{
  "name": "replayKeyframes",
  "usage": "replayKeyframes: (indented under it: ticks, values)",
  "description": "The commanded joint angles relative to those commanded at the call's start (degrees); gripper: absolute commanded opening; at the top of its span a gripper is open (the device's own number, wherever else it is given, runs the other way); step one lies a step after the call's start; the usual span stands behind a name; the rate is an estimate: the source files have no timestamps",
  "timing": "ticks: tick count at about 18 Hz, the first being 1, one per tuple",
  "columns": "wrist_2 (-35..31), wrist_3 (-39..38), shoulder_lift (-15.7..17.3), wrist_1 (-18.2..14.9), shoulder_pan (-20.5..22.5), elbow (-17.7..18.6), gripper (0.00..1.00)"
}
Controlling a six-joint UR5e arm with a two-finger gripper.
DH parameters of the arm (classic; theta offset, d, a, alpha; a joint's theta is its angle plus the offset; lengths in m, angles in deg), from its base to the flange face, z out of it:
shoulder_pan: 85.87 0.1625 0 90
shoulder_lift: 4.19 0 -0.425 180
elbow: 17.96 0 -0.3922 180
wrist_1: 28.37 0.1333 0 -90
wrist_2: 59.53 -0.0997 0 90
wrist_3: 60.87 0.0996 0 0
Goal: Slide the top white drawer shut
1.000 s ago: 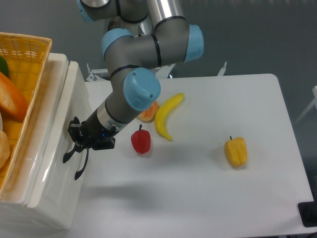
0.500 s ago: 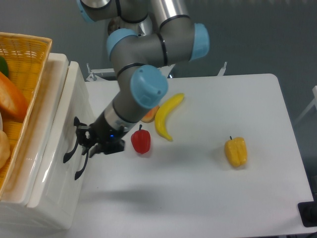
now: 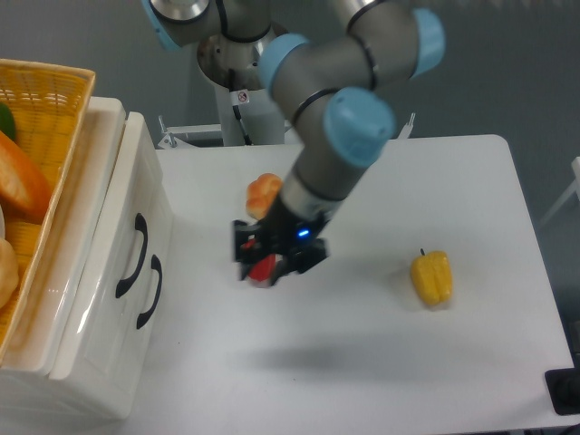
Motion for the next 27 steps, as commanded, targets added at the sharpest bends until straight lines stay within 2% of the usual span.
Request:
replayKeyframes:
  ticks: [2,5,6,7,8,10,12,18,22,25,27]
  values:
    - [-2.5,0.1,-0.1,0.0,1.8,0.1,0.54]
    - [-8.1,0.1,-0.1,-0.2,3.8,0.2,0.61]
    - [-8.6,0.1,-0.2,-0.1,5.4,0.3,0.79]
    - [-8.6,0.1,-0.3,-0.1,6.4,0.3,0.91]
    - [-8.6,0.1,-0.4,-0.1,7.3,0.3,0.98]
    - [-8.7,0.6,-0.4,-0.1,9.1,0.1,1.0]
    - [-8.8,4.9,-0.4,-0.3,10.5,0.1,1.0]
    - [-18.8,25.9,-1.8,0.0,10.4,-0.1,1.0]
    - [-19.2,38.1,-3.3,3.7,11.7,-1.3,1.0]
    - [-19.1,49.6,-4.0,3.9,14.1,-1.4,1.0]
    - [-19.1,54.5,-4.1,4.0,15.5,-1.4,1.0]
